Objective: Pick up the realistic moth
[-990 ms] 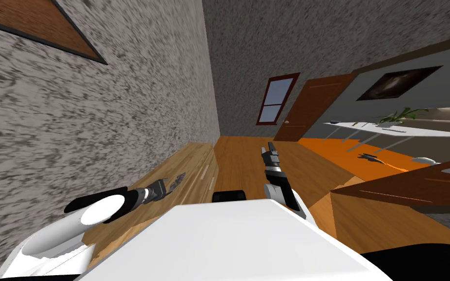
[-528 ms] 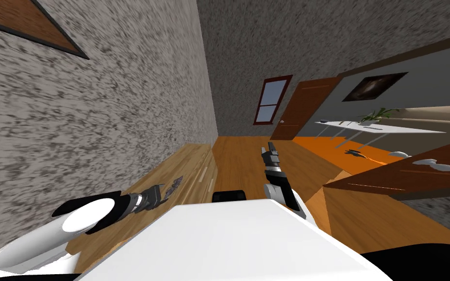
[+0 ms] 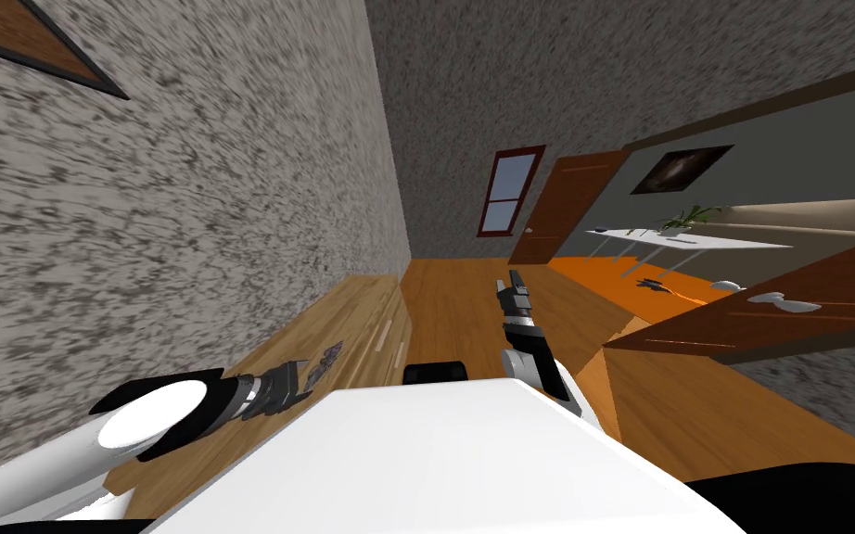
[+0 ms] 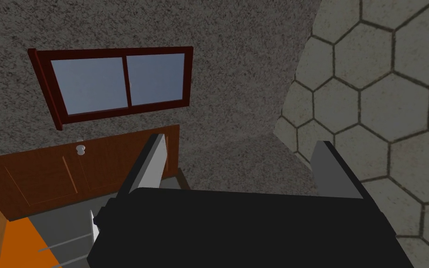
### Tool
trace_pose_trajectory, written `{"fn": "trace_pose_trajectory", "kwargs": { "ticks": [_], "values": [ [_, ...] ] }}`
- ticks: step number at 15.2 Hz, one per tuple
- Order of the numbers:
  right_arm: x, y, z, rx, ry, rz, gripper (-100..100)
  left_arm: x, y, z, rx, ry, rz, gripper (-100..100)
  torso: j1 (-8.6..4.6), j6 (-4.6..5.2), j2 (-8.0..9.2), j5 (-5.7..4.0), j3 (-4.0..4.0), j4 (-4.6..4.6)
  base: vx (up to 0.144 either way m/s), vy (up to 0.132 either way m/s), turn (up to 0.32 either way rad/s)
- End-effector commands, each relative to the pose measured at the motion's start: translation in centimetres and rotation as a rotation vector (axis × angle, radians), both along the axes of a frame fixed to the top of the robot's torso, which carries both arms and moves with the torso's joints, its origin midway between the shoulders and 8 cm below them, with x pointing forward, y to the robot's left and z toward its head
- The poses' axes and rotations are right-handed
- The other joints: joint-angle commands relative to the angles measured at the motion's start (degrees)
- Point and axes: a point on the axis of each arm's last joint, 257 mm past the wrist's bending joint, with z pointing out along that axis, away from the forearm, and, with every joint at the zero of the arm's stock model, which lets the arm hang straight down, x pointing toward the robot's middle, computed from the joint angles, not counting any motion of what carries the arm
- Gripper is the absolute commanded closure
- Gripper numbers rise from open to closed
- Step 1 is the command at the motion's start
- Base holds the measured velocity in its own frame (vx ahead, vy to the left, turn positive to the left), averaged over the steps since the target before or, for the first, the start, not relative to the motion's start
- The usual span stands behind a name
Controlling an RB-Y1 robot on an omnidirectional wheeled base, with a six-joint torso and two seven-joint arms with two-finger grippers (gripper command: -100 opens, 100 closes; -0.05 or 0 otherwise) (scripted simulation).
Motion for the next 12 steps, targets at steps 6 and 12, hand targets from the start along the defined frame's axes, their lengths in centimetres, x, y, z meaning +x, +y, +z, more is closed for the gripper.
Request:
{"fn": "trace_pose_trajectory", "kwargs": {
  "ticks": [6,12],
  "values": [
    [0.0,0.0,0.0,0.000,0.000,0.000,0,0.7,0.5,-1.6,0.002,-0.006,0.007,100,-0.09,-0.01,0.10,-0.03,0.06,0.03,-0.016,-0.015,-0.022],
    [0.0,0.0,0.0,0.000,0.000,0.000,0,0.2,0.2,-0.3,0.001,-0.004,0.002,100,0.02,-0.03,0.01,-0.04,0.02,0.02,0.006,0.005,0.014]
  ]
}}
